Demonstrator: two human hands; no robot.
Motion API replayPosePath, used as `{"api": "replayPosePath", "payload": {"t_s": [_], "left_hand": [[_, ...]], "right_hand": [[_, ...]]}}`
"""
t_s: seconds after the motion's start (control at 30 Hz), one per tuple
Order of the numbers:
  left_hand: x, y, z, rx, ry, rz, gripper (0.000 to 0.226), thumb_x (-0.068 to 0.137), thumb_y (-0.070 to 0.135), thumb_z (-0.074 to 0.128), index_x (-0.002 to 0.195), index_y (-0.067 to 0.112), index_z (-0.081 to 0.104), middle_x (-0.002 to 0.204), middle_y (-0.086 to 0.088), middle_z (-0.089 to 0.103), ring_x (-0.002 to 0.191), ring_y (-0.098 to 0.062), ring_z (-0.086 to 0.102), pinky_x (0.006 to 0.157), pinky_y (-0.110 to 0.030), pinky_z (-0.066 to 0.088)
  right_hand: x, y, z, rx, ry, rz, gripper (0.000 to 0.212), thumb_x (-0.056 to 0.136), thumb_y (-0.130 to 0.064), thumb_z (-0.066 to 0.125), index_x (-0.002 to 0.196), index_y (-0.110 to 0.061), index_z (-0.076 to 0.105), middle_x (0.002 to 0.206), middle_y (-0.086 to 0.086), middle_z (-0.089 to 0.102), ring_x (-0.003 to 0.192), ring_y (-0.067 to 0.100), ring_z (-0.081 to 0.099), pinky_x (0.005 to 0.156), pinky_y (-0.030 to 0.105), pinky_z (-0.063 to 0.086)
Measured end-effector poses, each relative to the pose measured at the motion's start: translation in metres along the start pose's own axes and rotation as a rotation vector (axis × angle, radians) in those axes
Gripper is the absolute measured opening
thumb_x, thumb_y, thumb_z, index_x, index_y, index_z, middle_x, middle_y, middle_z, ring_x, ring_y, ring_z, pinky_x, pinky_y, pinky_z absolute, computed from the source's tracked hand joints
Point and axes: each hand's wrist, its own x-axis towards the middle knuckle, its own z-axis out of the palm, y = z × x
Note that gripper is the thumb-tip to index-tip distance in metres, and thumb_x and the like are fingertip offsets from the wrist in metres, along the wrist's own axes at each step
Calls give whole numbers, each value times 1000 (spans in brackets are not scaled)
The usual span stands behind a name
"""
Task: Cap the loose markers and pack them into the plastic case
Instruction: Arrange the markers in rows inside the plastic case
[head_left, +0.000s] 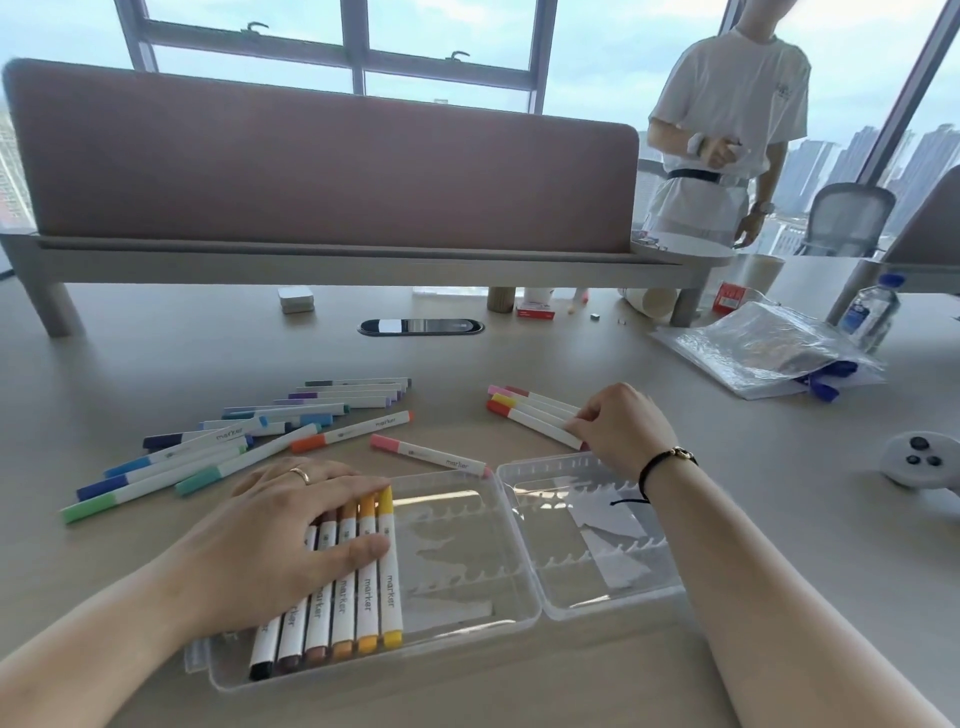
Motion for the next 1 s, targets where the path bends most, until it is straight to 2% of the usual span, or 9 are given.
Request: {"api": "replayPosePath", "payload": {"t_s": [0.13, 0.3, 0.4, 0.47, 0.53, 0.6, 0.73, 0.87, 1.0], "left_hand": [[-2, 0, 1, -34, 0, 59, 69, 71, 94, 21, 135, 69, 32, 141, 41, 27, 130, 11, 29, 106, -23, 30], [-1, 0, 4, -71, -53, 109, 46, 82, 86, 24, 127, 77, 32, 152, 37, 20, 141, 8, 23, 118, -33, 25], [-1, 3, -2, -55, -85, 98, 50, 81, 87, 24, 128, 72, 36, 153, 36, 21, 140, 5, 25, 118, -36, 26], [-4, 3, -7, -65, -93, 88, 60, 76, 91, 23, 128, 67, 41, 150, 33, 29, 137, 4, 31, 116, -37, 30], [-7, 2, -12, -82, -82, 66, 57, 77, 88, 28, 122, 60, 49, 139, 30, 45, 125, 4, 44, 106, -30, 39], [-11, 1, -17, -59, -97, 28, 46, 83, 77, 37, 119, 53, 51, 116, 25, 57, 98, 6, 55, 82, -19, 46], [-18, 2, -25, -53, -103, -42, 24, 94, 59, 50, 115, 49, 51, 91, 18, 60, 71, 9, 59, 56, -9, 43], [-22, -5, -27, -118, 14, -95, 28, 94, 49, 57, 121, 47, 48, 96, 24, 58, 78, 5, 62, 59, -11, 46], [-19, -12, -23, -459, 255, -181, 19, 92, 36, 62, 109, 38, 54, 116, 16, 66, 90, -2, 67, 74, -27, 53]], "right_hand": [[-3, -8, -1, -34, -35, 17, 11, 76, -25, 75, 65, -20, 76, 69, 3, 72, 70, 24, 66, 57, 28, 53], [-10, -12, 0, -58, 6, -9, 21, 77, -18, 70, 56, -19, 69, 49, -2, 58, 58, 28, 56, 47, 29, 46], [-19, -30, -7, 68, 62, -100, 18, 84, -23, 70, 73, -10, 74, 69, 8, 69, 74, 31, 64, 64, 37, 55], [-31, -50, -13, 255, 17, -131, 14, 85, -24, 72, 77, -13, 76, 71, -2, 70, 68, 20, 63, 60, 30, 52], [-45, -72, -15, 391, -67, -170, 9, 84, -23, 75, 80, -15, 76, 74, -8, 72, 54, 7, 55, 50, 21, 43], [-61, -91, -12, 476, -163, -206, 4, 85, -19, 76, 85, -17, 73, 71, -1, 73, 42, 1, 46, 43, 16, 37], [-94, -124, 0, 556, -332, -284, 6, 86, -17, 74, 87, -20, 68, 62, -2, 73, 55, 15, 50, 57, 27, 43], [-116, -146, 15, 562, -387, -342, 9, 86, -18, 72, 85, -18, 63, 62, -2, 72, 49, 12, 51, 53, 27, 42], [-134, -142, 25, 574, -411, -416, 15, 82, -15, 73, 80, -18, 58, 59, 0, 67, 48, 11, 55, 50, 31, 46]]}}
